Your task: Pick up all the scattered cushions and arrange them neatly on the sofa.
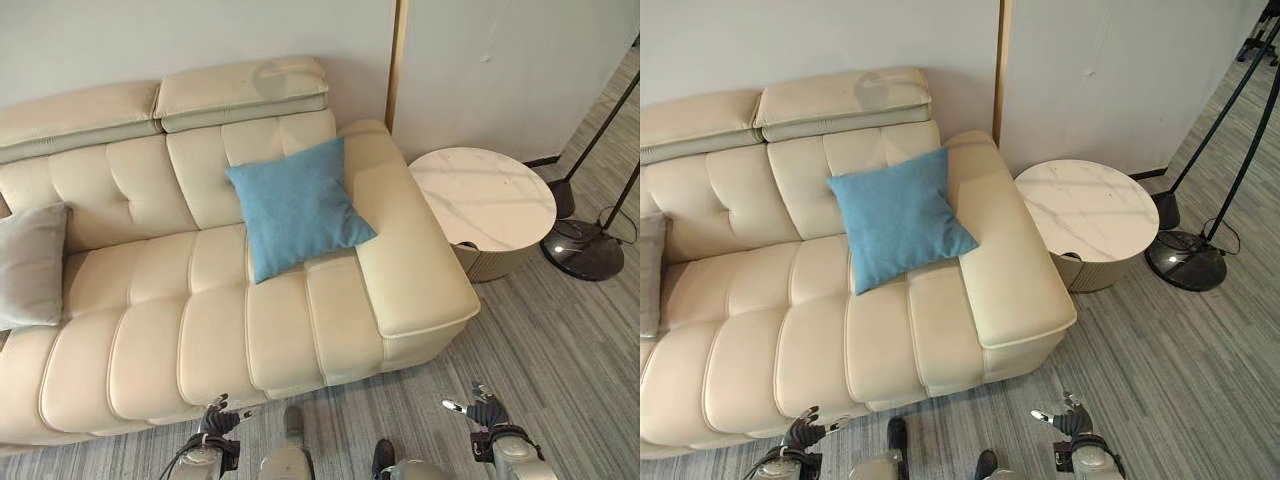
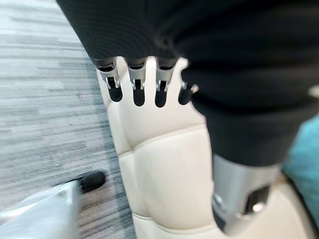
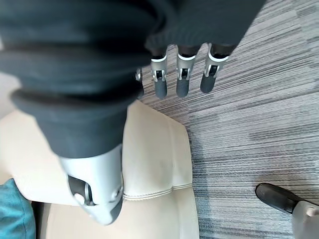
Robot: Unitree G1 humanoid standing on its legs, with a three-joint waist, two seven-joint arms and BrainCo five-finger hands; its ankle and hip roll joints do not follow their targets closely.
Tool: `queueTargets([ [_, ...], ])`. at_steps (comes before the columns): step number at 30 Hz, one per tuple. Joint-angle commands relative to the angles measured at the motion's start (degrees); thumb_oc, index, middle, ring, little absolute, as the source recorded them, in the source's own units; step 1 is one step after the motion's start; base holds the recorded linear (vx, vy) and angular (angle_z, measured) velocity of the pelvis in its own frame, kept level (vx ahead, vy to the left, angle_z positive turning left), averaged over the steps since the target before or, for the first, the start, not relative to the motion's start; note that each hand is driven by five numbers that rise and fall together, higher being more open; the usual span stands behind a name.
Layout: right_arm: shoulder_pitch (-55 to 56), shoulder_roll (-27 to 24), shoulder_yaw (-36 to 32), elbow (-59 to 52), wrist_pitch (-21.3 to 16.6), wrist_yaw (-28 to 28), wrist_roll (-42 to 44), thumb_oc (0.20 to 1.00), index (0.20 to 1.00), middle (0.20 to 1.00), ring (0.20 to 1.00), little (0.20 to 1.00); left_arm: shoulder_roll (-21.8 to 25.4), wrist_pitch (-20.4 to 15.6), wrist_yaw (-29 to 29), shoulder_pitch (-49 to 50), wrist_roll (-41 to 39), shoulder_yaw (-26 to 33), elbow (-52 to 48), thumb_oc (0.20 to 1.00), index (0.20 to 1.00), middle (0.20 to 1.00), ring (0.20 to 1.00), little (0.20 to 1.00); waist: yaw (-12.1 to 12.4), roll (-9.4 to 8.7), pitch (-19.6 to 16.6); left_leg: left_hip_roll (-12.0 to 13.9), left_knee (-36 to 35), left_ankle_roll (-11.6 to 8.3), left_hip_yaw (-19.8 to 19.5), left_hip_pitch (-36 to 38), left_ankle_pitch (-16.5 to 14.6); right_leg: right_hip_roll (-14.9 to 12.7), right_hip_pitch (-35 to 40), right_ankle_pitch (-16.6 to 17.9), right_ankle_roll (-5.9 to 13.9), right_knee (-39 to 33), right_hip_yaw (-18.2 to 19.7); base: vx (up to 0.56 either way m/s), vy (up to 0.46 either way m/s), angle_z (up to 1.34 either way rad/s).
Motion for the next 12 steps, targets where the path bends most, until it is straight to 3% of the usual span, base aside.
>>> queueTargets([
  [1,-3.6,0.4,1.0,-1.1,-2.6,0.1,0.0,1.0,1.0,1.0,1.0,1.0,1.1,-1.3,0.6,-1.5,-0.4,1.0,-1.8,1.0,1.0,1.0,1.0,1.0,-1.5,-1.42,1.0,-1.9,3.5,3.07,-1.7,1.2,-10.6,-1.5,3.9,-4.3,8.65,-6.5,4.0,-0.07,0.024,0.26],
  [4,-3.3,0.6,0.4,-0.8,-2.2,0.2,0.2,1.0,1.0,1.0,1.0,1.0,0.5,-1.1,0.5,-0.9,-0.6,0.7,-2.5,1.0,1.0,1.0,1.0,1.0,-2.6,-0.53,-0.2,-1.8,0.5,3.04,-1.0,4.8,-10.7,-1.1,3.4,-4.0,8.82,-6.9,3.1,-0.03,0.08,0.26],
  [8,-2.7,0.8,-0.1,-0.3,-1.9,0.4,0.1,1.0,1.0,1.0,1.0,1.0,0.0,-0.7,-0.5,-0.3,0.6,-0.5,-2.4,1.0,1.0,1.0,1.0,1.0,-3.3,0.89,-2.4,-2.4,-8.5,2.66,0.3,9.5,-9.7,-0.4,3.3,-3.1,9.56,-7.4,2.5,0.03,0.123,0.31],
  [12,-2.6,1.5,-0.1,1.3,-1.4,1.1,-0.4,1.0,1.0,1.0,1.0,1.0,0.0,-0.7,-1.3,0.1,2.8,-1.7,-1.9,1.0,1.0,1.0,1.0,1.0,-3.4,1.18,-3.6,-2.8,-10.1,2.57,0.4,11.0,-9.7,-0.9,4.4,-2.2,10.45,-8.7,2.6,0.03,0.111,0.0],
])
